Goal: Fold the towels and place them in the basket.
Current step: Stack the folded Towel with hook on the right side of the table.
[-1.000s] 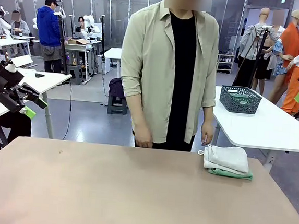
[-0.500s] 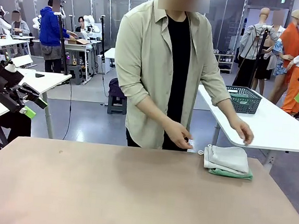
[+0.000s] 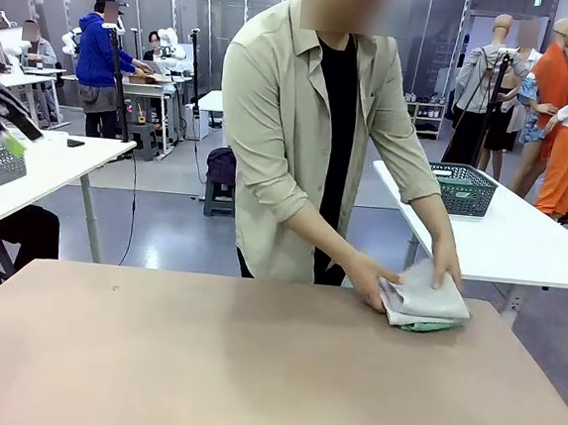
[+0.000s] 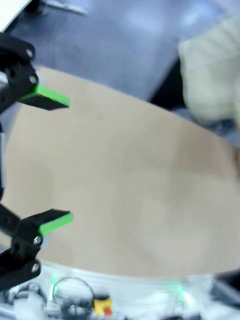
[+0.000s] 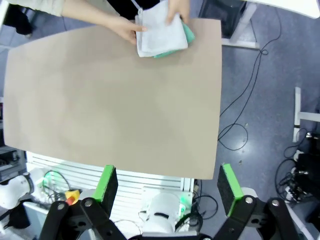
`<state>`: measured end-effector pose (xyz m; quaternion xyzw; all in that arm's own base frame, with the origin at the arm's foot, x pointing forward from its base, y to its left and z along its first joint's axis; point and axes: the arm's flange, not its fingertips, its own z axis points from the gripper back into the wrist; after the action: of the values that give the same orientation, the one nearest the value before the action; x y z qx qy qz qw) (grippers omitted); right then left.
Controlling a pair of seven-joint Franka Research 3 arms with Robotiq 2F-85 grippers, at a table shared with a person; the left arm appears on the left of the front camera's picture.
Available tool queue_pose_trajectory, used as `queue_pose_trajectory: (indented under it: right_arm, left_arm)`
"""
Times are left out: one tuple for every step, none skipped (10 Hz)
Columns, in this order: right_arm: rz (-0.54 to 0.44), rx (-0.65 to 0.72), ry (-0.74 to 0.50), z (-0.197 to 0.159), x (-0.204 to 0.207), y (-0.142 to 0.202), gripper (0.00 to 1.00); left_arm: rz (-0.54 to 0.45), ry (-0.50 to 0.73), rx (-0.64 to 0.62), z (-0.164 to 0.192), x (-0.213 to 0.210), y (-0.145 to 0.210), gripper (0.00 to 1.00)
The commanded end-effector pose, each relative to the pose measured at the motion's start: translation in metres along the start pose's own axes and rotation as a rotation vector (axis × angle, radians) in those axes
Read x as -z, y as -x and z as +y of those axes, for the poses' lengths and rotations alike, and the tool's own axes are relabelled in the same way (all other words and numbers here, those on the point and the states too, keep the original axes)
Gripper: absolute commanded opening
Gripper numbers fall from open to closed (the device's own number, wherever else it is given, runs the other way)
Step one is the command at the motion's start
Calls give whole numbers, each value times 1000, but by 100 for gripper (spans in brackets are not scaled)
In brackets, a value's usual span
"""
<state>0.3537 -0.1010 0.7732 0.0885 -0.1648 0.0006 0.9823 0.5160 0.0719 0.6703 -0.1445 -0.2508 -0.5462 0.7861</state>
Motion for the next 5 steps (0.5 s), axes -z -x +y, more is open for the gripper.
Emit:
queue_pose_trajectory:
  right_arm:
    - [38, 2, -50, 9, -28, 0, 100]
    - [44, 9, -64, 17, -39, 8, 100]
    - [63, 8, -95, 27, -45, 17, 100]
    - [76, 18, -123, 38, -48, 25, 100]
    - [89, 48, -147, 47, -52, 32, 100]
  left_arm:
    - [7, 17, -358, 9, -46, -14, 100]
    - [-44, -37, -564, 6, -66, -14, 100]
    - [-71, -77, -738, -4, -83, -11, 100]
    - [-121, -86, -858, -17, -100, -6, 100]
    - [-135, -67, -917, -25, -115, -3, 100]
